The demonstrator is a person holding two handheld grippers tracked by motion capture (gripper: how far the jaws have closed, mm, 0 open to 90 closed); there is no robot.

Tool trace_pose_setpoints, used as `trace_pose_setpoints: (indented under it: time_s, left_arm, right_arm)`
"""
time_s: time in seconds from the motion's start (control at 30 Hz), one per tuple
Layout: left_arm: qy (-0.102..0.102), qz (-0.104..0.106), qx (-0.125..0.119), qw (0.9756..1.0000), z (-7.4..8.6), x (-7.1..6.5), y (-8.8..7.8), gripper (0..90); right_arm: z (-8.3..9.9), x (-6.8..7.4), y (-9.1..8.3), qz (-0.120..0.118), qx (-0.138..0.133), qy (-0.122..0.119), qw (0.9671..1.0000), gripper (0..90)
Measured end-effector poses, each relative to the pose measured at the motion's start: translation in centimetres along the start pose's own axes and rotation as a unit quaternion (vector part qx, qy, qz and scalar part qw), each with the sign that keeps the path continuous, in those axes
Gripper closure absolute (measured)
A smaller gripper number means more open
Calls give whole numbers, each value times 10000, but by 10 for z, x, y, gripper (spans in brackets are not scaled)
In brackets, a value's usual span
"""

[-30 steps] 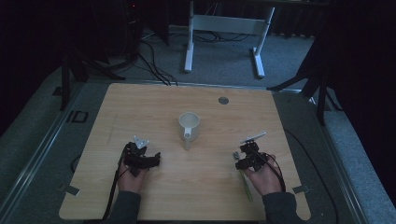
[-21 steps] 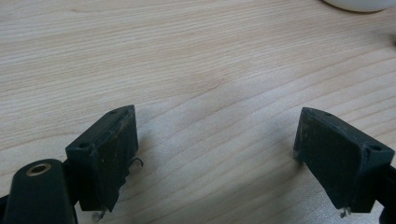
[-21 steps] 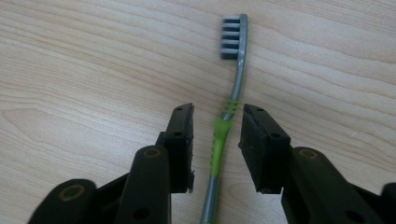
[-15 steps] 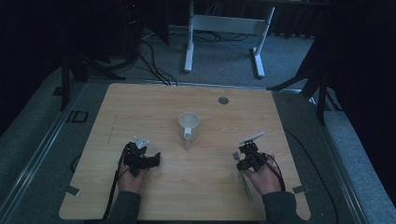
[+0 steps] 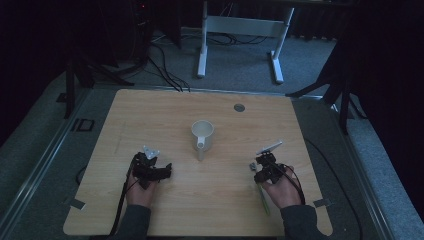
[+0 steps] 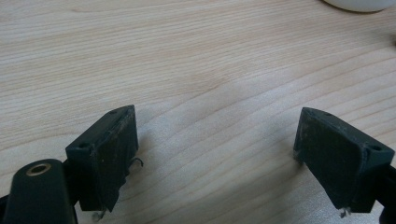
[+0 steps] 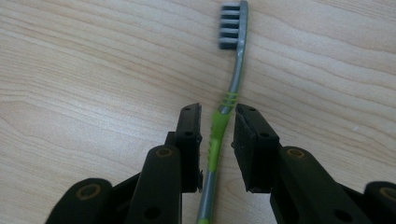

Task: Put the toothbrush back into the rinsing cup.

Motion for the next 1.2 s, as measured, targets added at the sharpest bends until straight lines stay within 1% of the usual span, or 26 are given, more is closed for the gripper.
trace_pose_setpoints:
  time_s: [0.43, 0.63, 0.8, 1.2]
  left_arm:
    - [0, 0, -1, 10000, 0, 0, 0, 142]
    - [0, 0, -1, 10000, 0, 0, 0, 142]
    - [7, 1, 0, 10000, 0, 0, 0, 142]
    - [2, 1, -1, 10000, 0, 0, 0, 142]
  right_arm:
    - [1, 2, 2, 50, 136, -40, 9999, 740]
    - [3, 2, 4, 49, 222, 7, 9997, 742]
    - [3, 3, 6, 45, 295, 2, 9996, 750]
    - [6, 2, 11, 39, 392, 39, 9992, 751]
Point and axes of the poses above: each handheld gripper's, and its own axes: y roughly forward along the jaws, z roughly out of its underside, x roughly to its left, the point moved 7 cm from there along y, roughly forward along the jaws, and after that the axes turned 5 degrees about -z, right-handed, at the moved point
